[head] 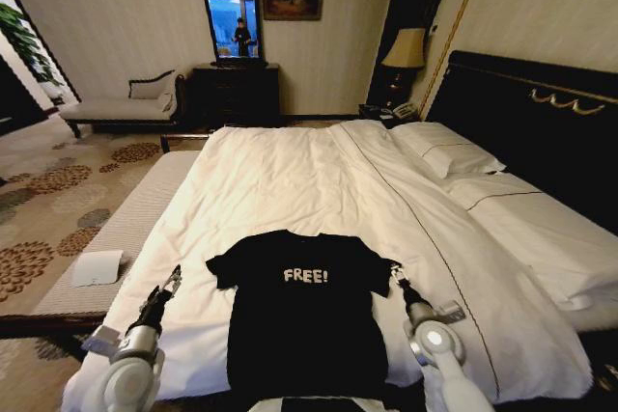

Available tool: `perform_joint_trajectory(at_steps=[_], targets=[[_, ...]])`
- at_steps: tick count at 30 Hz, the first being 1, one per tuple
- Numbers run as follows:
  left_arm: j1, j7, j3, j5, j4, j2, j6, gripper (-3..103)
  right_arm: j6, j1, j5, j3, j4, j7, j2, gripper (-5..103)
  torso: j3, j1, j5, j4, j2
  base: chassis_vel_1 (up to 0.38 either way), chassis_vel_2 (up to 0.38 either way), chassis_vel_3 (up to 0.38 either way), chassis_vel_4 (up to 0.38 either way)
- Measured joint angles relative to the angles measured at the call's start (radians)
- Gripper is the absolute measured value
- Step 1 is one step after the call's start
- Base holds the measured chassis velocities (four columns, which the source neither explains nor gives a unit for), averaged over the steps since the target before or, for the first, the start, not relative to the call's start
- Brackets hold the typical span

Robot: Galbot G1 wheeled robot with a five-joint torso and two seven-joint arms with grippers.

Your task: Fold the clothes on the bed.

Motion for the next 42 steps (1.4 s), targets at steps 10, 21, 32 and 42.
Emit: perform_joint_trajectory(at_steps=[10,21,32,42], targets=[[-0.017,-0.011,0.032,0.047,-0.004,-0.023,0.001,100,0.065,0.083,-0.042,-0.010,-0.107,-0.020,-0.027,97,0.000,0.000,-0.0002,0.0000,0.000,0.000,0.000,0.000,0.000],[-0.037,-0.039,0.065,0.073,-0.007,-0.007,0.010,100,0.052,0.117,-0.038,-0.018,-0.153,-0.042,-0.026,61,0.000,0.000,-0.0001,0.0001,0.000,0.000,0.000,0.000,0.000],[-0.026,-0.038,0.073,0.077,0.001,-0.026,0.002,100,0.074,0.097,-0.046,-0.008,-0.135,-0.073,-0.046,18,0.000,0.000,-0.0002,0.0000,0.000,0.000,0.000,0.000,0.000],[-0.015,-0.042,0.075,0.082,0.000,-0.028,0.001,100,0.062,0.089,-0.072,-0.020,-0.122,-0.054,-0.039,0,0.000,0.000,-0.0002,0.0000,0.000,0.000,0.000,0.000,0.000]])
